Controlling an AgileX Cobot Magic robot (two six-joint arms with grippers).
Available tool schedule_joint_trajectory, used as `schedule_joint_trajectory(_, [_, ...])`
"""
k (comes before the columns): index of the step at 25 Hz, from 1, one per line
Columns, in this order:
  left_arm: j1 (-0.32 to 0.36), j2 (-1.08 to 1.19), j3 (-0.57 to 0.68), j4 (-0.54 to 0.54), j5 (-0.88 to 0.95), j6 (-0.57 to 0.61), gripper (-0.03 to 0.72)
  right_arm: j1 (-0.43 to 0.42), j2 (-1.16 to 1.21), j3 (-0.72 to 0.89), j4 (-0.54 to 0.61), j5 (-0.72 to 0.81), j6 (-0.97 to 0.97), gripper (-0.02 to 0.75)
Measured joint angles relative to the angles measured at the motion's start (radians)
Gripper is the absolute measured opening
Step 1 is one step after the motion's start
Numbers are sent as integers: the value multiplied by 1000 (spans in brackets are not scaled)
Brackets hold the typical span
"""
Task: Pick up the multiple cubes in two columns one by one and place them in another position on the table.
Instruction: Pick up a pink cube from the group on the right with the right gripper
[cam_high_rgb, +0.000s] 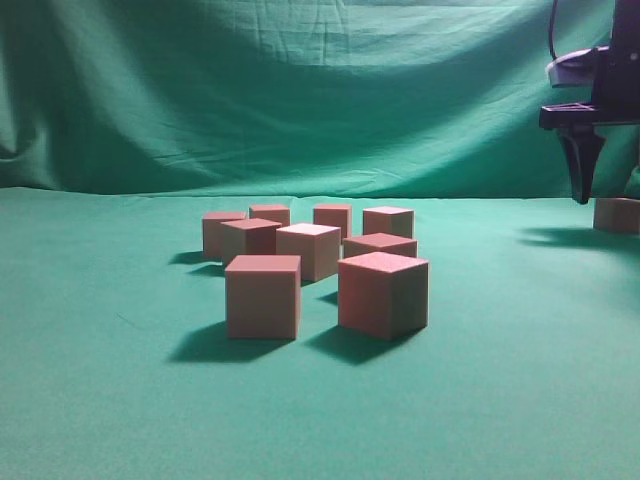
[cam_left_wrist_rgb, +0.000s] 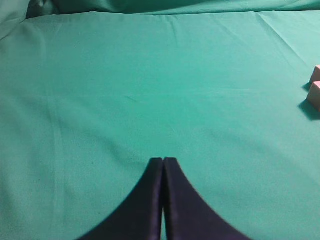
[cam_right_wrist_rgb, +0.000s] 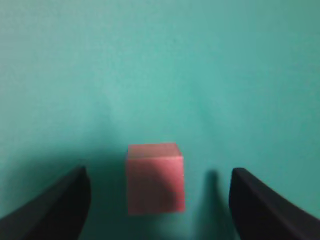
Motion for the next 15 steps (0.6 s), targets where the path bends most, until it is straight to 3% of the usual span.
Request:
schedule_joint_trajectory(7, [0, 0, 0, 0, 0, 0, 0, -4, 28, -3, 16, 4, -29, 548])
schedule_joint_trajectory(15, [0, 0, 0, 0, 0, 0, 0, -10, 50, -8, 22, 6, -54, 251])
